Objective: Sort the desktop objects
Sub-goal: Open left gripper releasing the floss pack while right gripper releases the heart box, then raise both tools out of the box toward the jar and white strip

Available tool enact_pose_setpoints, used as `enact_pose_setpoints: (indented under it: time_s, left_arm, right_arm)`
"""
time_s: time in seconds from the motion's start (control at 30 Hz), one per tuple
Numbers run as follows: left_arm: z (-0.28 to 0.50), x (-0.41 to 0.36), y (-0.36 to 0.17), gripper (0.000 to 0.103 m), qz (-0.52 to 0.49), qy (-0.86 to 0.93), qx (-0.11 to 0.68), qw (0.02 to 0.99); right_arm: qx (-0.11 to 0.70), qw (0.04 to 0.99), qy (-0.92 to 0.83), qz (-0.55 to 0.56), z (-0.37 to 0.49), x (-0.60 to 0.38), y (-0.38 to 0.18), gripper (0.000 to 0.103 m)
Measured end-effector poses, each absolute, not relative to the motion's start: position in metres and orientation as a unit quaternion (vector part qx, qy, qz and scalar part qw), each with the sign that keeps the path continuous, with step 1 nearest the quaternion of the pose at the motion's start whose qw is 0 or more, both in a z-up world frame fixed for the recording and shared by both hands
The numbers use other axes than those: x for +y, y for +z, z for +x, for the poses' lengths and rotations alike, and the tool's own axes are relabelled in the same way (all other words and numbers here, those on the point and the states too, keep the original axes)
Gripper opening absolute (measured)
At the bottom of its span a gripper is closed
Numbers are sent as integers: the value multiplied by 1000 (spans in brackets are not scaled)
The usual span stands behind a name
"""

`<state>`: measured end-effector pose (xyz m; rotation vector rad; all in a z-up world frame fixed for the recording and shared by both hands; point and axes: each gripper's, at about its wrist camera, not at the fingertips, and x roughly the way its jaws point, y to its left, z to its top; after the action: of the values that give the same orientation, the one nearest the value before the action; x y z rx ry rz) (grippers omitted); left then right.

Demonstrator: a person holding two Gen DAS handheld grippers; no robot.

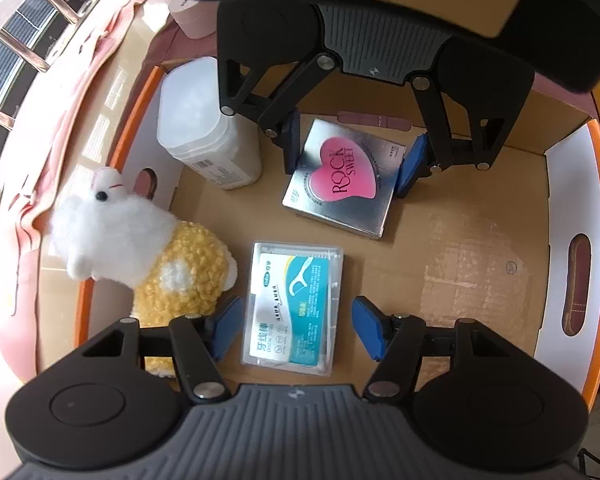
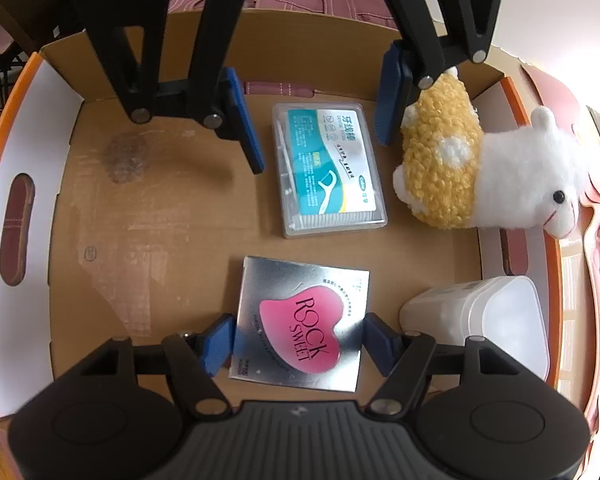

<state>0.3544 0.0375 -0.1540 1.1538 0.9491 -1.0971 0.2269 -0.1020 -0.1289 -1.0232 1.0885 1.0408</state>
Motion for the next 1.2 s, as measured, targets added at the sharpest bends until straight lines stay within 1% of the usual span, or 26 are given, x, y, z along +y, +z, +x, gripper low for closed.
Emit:
enact_pose_setpoints:
  time_s: [0.2,0.4,0.5,0.57,0.67,0.7,0.73,0.77,0.8,0.83,0.97,1.07,1.17,1.2]
  left_arm:
    - [353,38,-140,63,481,-471,409,617]
    - [342,59,-130,63,465,-467,412,630]
    - [354,69,-131,67,452,-464,413,640]
    - [352,63,-133,71,445,-463,412,646]
    - [345,69,-126,77,436,-458,407,659]
    - [344,70,-125,78,432,-457,406,663]
    - [340,71,-121,81,428,-455,404,668]
    - [336,73,-118,83,425,-453,402,673]
    - [331,76,-115,84,422,-450,399,679]
    - [325,78,-111,88,419,-445,395,686]
    - [304,90,-96,97,410,-427,377,712]
    - [288,103,-83,102,381,-410,367,743]
    - [274,117,-71,103,341,-388,364,775]
    - [269,121,-68,103,328,-378,364,786]
  right_arm:
    - [472,623,450,-432,219,-116,-119,67]
    - [472,639,444,-415,206,-103,-86,67]
    - [471,647,440,-406,199,-96,-70,68]
    - [471,654,437,-400,197,-88,-61,68]
    - [469,674,424,-382,217,-46,-56,70]
    - [469,681,419,-376,224,-31,-54,72]
    - [468,687,414,-370,230,-17,-52,76]
    - [467,694,409,-364,238,-7,-59,76]
    - [466,702,404,-357,251,-4,-84,76]
    - [464,709,398,-351,258,-2,-99,76]
    - [460,744,371,-313,260,-19,-89,77]
    - [460,770,347,-273,251,-21,-81,83]
    - [455,796,319,-240,237,-19,-75,86]
    - [453,804,308,-229,232,-19,-73,89]
